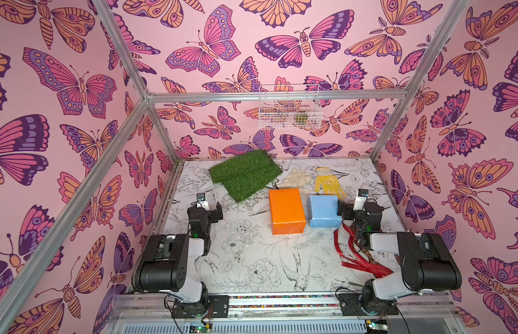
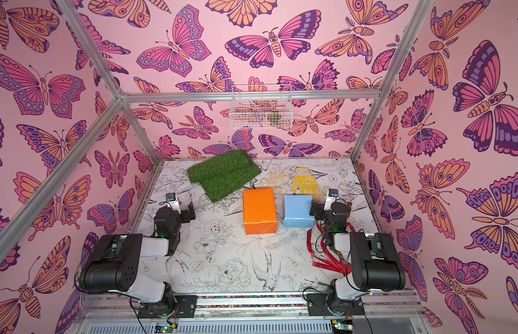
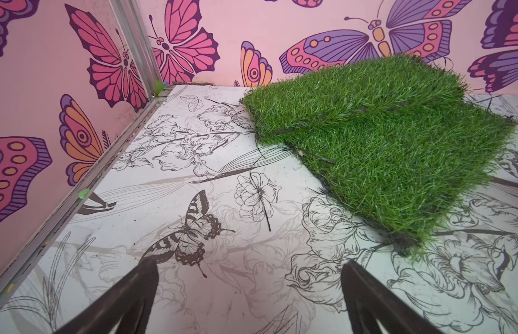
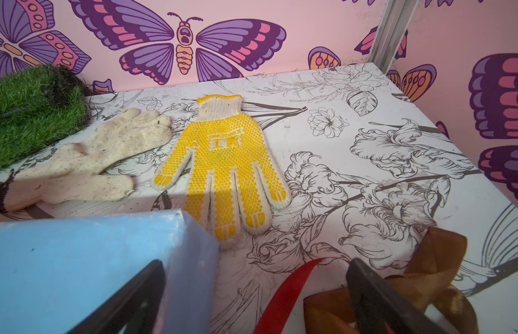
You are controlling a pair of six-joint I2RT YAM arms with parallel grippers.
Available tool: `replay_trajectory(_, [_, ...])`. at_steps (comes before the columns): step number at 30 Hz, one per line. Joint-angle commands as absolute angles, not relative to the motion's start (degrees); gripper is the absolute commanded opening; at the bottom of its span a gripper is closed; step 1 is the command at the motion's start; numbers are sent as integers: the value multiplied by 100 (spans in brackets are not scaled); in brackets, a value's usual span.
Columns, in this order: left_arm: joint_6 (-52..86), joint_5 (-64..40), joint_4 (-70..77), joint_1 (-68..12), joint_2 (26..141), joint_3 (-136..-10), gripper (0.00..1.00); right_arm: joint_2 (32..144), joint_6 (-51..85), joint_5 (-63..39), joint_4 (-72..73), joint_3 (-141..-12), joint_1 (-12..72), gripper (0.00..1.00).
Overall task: Untie the ribbon bows on the gift boxes
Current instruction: Reset both arms
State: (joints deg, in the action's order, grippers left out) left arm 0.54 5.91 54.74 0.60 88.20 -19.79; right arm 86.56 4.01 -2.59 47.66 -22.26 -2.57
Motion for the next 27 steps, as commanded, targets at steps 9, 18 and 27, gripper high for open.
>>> replay_trajectory(9, [91,668,5407,70,8873,-2013,100,8648,309,-255,4664,-2320,-211,99])
replay_trajectory(18, [255,1132,5714,53,8834,-1741,99,8648,311,-255,4660,-2320,-215,99])
replay_trajectory(27, [66,745,5726,35,8862,-1755,100,8648,312,-255,4666,-2320,-211,99])
